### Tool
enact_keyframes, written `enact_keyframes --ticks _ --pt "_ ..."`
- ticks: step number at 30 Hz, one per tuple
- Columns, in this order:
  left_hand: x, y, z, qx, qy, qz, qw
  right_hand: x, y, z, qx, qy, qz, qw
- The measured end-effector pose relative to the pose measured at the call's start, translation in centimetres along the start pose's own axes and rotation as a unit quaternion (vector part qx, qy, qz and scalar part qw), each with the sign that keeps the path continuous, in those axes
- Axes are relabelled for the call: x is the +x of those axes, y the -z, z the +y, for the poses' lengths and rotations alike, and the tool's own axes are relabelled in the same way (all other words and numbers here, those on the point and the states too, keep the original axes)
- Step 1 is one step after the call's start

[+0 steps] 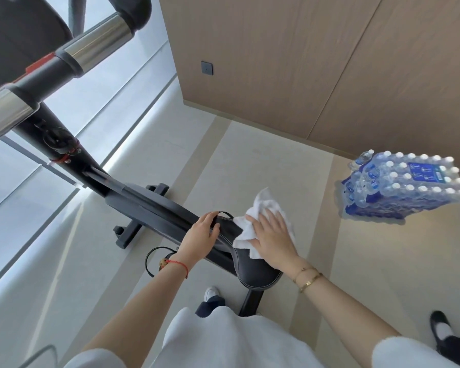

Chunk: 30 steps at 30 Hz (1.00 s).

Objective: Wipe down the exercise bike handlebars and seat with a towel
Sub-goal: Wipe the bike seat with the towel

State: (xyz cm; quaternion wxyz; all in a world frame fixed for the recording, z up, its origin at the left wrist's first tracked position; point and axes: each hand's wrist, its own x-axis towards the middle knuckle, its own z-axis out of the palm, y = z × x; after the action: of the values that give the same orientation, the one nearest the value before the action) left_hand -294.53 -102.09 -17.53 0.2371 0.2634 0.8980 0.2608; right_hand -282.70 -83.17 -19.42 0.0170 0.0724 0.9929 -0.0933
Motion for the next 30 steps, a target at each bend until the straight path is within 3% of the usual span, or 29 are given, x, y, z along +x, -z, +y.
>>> enact_keyframes --ticks 5,8,14,18,21,24,27,30 --pt "0.0 -0.1 -0.2 -0.004 0.003 0.000 1.000 2.9 0.5 -2.8 -0.015 0.018 -0.018 1.000" --pt "0.1 0.0 -0.3 0.002 -0.001 -0.009 1.000 0.6 0.2 -0.6 -0.019 0.031 -0.016 0.999" --pt "0.1 0.1 -0.3 -0.001 -0.008 -0.006 1.000 -1.2 0.1 2.5 0.049 -0.028 0.002 0.998" --pt "0.2 0.0 -0.6 -0.003 -0.015 -0.008 1.000 3.3 1.9 1.3 0.042 -0.098 -0.097 0.990" --pt "0.2 -0.1 -0.8 -0.002 -0.017 -0.004 1.000 6.7 3.2 -1.0 0.040 -0.102 -0.213 0.971" --pt "0.1 -0.2 -0.9 -0.011 -0.023 0.002 1.000 8.6 3.7 -3.7 0.102 -0.111 -0.276 0.949" --pt "0.1 -0.2 -1.0 -0.017 -0.023 0.004 1.000 8.3 3.7 -3.8 0.101 -0.095 -0.270 0.953" --pt "0.2 -0.1 -1.1 -0.008 -0.024 -0.002 1.000 5.8 3.1 -1.3 0.073 -0.011 -0.175 0.982"
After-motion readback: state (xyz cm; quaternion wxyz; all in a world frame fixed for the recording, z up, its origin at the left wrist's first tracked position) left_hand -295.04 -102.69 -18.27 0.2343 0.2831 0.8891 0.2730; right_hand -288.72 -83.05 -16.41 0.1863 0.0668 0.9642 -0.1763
